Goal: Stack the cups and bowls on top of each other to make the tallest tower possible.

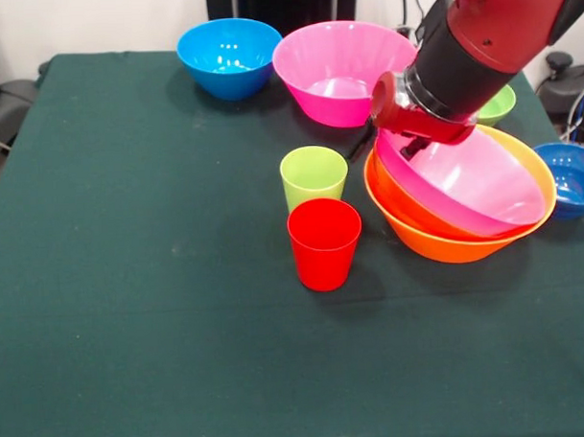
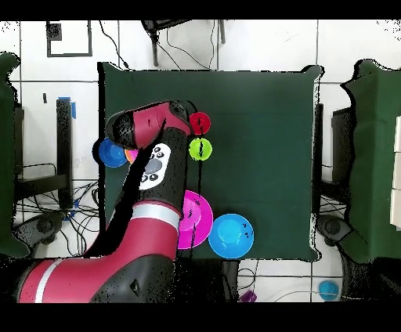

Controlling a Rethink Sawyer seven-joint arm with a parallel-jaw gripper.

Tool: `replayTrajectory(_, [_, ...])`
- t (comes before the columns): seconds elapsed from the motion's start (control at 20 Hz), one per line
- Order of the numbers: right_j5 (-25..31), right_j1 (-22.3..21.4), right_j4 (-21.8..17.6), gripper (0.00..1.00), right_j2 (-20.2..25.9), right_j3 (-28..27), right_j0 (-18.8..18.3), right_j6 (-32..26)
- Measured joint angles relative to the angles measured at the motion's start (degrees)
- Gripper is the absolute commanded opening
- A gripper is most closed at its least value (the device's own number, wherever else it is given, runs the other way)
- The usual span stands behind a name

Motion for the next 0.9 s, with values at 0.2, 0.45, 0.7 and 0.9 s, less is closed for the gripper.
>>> replayTrajectory(0.2, [0.0, 0.42, 0.0, 1.0, 0.07, 0.02, -0.14, 0.0])
replayTrajectory(0.45, [-0.01, 0.32, 0.01, 1.0, 0.77, 0.32, -0.79, 0.0])
replayTrajectory(0.7, [-0.01, -1.05, 0.01, 1.0, 3.3, 1.8, -2.85, 0.0])
replayTrajectory(0.9, [-0.01, -2.38, 0.0, 1.0, 5.28, 3.57, -4.65, 0.0])
